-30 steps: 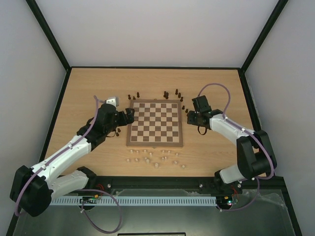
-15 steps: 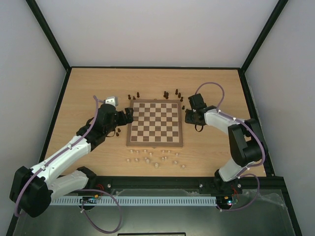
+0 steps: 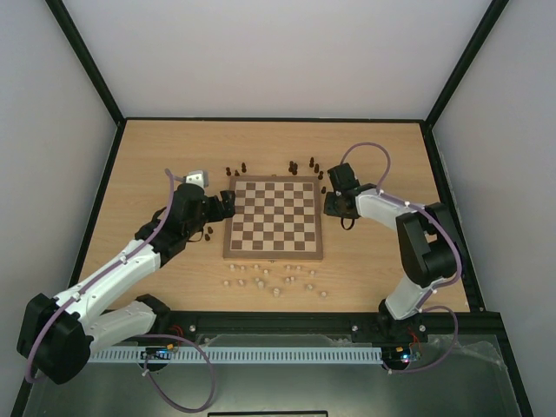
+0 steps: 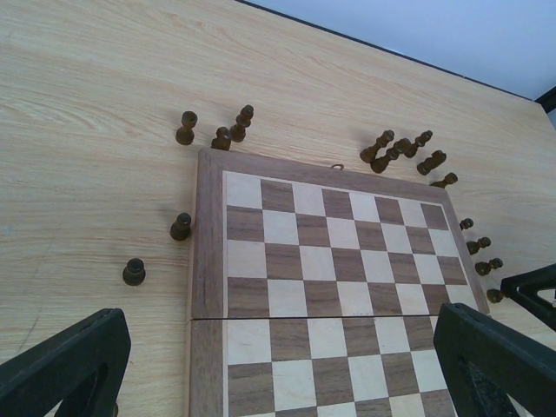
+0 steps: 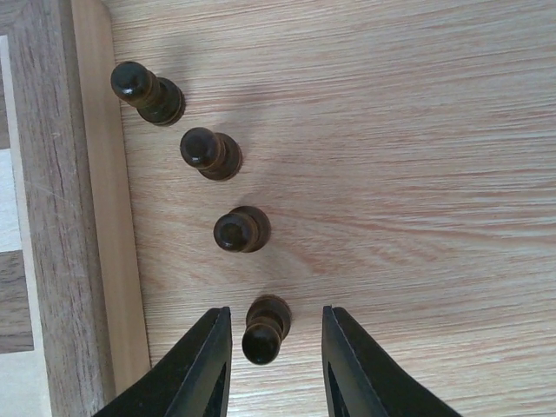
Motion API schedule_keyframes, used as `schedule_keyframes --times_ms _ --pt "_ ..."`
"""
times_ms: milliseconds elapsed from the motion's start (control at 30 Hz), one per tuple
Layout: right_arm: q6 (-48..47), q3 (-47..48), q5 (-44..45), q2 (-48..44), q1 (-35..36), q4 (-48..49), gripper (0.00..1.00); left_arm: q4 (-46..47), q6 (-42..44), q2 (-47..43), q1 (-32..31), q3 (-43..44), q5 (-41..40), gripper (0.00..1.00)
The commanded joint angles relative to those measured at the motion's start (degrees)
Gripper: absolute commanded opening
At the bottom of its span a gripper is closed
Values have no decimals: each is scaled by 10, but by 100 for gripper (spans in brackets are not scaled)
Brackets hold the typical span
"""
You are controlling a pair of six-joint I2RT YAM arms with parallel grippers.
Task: Set up the chess pieces on the board
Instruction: Pick up the chess piece at the center of the board.
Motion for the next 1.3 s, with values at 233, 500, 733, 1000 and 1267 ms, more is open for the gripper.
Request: schedule_keyframes --times_ms 233,500,733,1000,1267 --pt "0 30 22 35 10 -10 22 9 9 2 -1 -9 -8 99" --pt "0 32 35 40 13 -16 13 15 9 4 2 -12 0 99" --pt "1 23 47 22 15 -26 5 16 9 4 3 -13 2 99" --pt "2 51 59 -43 41 -80 3 16 8 1 3 -15 1 99" --pt "-8 141 18 -19 62 -106 4 20 8 -2 5 -18 3 99"
